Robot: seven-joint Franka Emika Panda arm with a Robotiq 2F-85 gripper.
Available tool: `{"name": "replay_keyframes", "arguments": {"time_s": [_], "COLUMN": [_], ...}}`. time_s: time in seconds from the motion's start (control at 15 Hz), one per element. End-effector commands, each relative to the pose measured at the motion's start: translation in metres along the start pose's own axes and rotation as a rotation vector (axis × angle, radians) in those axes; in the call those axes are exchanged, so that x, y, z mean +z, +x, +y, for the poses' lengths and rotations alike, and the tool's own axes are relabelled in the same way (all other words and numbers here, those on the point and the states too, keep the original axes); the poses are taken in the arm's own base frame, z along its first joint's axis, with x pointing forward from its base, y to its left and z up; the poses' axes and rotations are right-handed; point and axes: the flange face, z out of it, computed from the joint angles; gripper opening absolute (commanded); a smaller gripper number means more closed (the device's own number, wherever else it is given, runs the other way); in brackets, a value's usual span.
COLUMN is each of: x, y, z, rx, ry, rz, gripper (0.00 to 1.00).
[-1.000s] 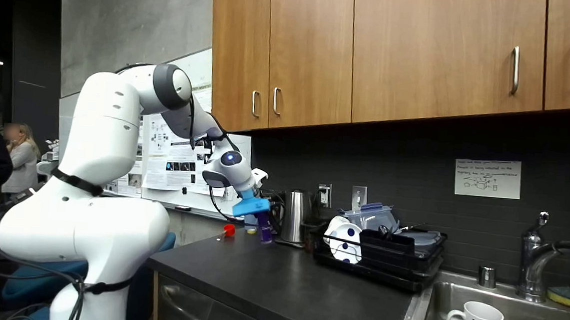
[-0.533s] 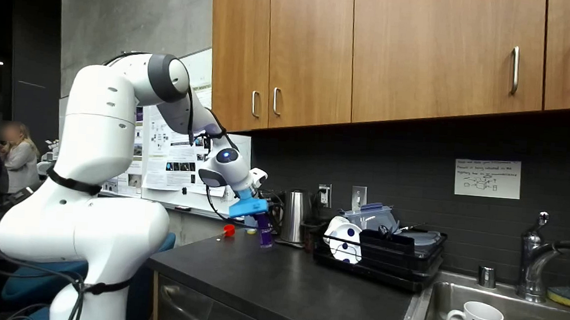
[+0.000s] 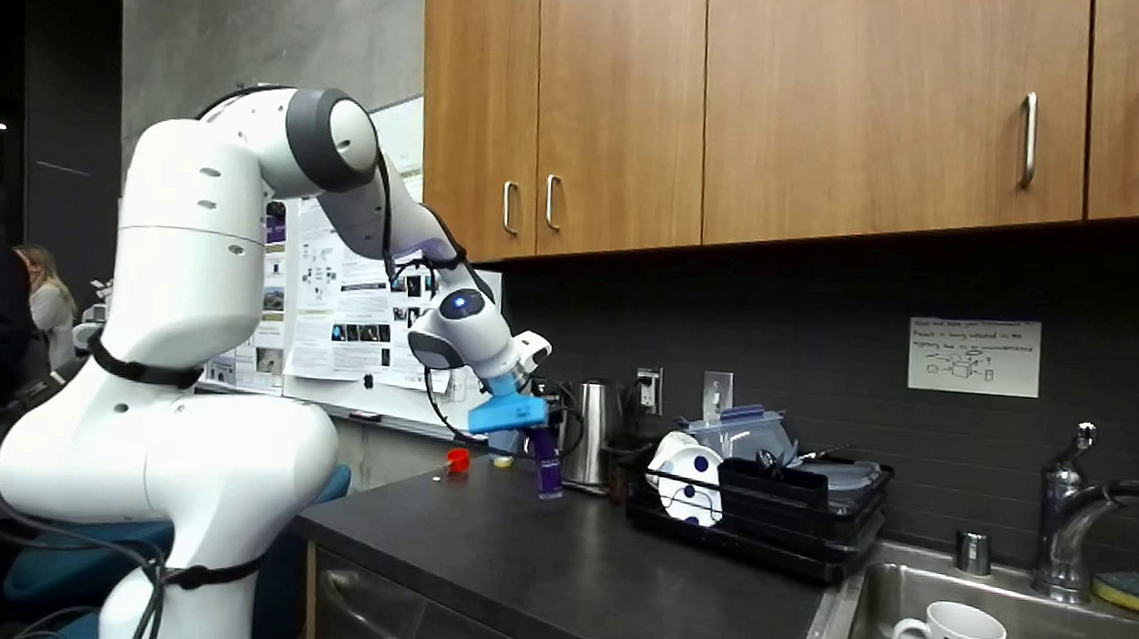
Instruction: Move the purple bottle to the right and then lay it in the counter
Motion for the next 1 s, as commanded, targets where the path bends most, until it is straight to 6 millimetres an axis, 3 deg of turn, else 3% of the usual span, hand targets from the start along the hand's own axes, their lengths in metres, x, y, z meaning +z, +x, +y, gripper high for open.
{"name": "replay_keyframes", "arguments": {"time_s": [0.0,0.33,0.6,0.67,0.73,0.93], "x": [-0.017,-0.022,-0.029,-0.016,-0.013,-0.011], "y": [-0.001,-0.006,-0.004,-0.008,-0.011,-0.032], "z": [0.023,0.044,0.044,0.062,0.067,0.061], "rx": [0.14,0.366,0.464,0.476,0.469,0.459], "ry": [-0.039,-0.176,-0.253,-0.254,-0.27,-0.294], "rz": [0.018,-0.015,-0.018,-0.019,-0.027,-0.08], "gripper": [0.27,0.27,0.27,0.27,0.27,0.27]}}
